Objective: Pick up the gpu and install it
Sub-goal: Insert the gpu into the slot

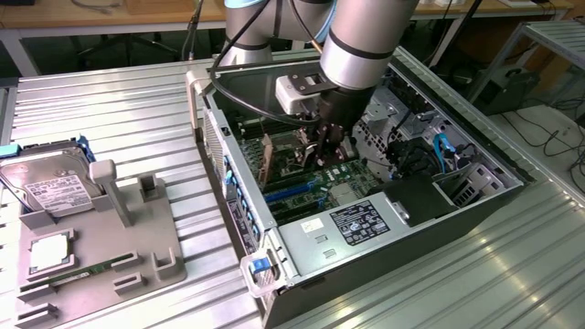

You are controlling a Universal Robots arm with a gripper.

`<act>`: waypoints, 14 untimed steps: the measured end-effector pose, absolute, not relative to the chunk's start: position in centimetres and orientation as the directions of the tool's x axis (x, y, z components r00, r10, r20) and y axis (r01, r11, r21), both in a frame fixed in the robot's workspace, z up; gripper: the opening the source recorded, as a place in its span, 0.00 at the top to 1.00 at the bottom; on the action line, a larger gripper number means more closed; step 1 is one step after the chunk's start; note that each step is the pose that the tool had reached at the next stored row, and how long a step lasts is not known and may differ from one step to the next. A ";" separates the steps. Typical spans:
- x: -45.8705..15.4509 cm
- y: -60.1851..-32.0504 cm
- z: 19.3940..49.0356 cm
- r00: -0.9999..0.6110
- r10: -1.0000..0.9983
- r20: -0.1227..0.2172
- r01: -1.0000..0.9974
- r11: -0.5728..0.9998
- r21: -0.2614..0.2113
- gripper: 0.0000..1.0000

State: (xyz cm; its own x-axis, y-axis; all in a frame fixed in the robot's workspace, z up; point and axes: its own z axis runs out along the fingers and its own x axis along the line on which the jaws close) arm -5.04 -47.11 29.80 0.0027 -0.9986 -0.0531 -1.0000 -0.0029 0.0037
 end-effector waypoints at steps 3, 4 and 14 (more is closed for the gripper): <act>-5.1 -46.1 29.5 0.003 -0.999 -0.045 -1.000 -0.003 0.004 0.72; -5.1 -45.5 29.4 0.003 -0.999 -0.042 -1.000 -0.003 0.004 0.72; -5.2 -45.2 29.0 0.000 -1.000 -0.005 -1.000 0.000 0.004 0.72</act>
State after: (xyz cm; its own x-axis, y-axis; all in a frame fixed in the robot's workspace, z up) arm -5.21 -45.17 29.01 0.0000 -1.0000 -0.0047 -1.0000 0.0000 0.0038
